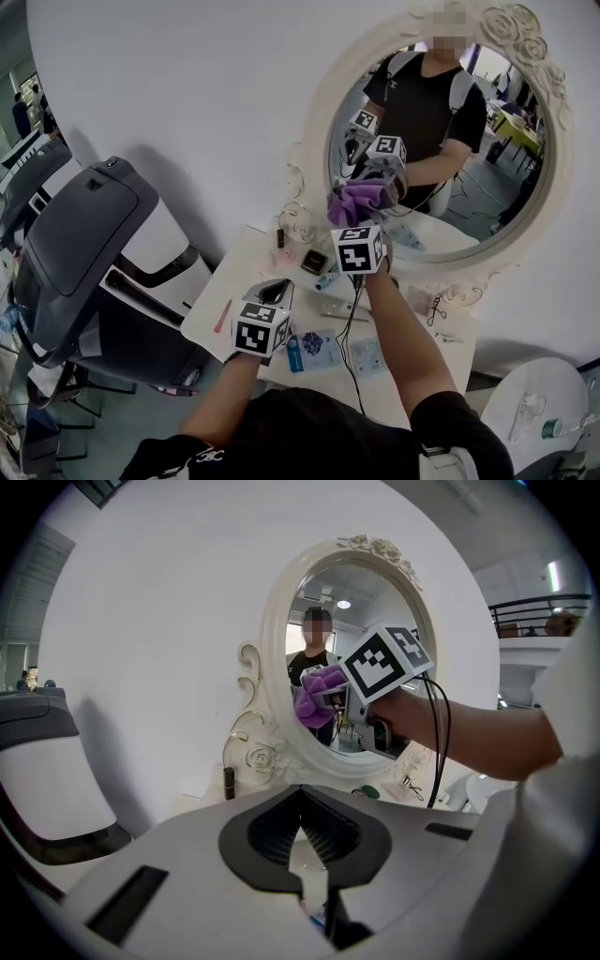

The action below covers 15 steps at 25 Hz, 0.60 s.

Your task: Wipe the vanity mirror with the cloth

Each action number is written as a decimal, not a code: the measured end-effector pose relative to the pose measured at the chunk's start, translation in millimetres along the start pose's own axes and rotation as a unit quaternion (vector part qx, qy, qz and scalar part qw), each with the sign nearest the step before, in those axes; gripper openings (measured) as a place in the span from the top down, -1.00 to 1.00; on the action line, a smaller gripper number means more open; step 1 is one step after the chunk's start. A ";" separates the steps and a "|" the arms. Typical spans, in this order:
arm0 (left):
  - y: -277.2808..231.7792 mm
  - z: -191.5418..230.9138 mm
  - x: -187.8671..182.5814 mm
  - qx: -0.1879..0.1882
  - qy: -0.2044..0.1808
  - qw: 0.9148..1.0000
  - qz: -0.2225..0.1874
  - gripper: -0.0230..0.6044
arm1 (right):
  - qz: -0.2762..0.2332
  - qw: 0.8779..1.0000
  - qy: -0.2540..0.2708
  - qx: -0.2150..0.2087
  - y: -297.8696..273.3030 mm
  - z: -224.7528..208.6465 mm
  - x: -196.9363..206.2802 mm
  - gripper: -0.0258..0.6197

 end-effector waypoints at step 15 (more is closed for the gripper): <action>-46.8 -58.0 -10.8 0.097 -0.032 0.995 0.008 0.91 | 0.006 0.997 -0.033 0.069 61.0 -84.3 37.3 0.73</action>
Point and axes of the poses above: the fingertips, and each gripper's own axes: y backward along the fingers, z to its left, x out of its underside, the point moved 7 cm from there along y, backward along the fingers, and after that the axes turned 1 degree about -x, right-handed, at the moved point
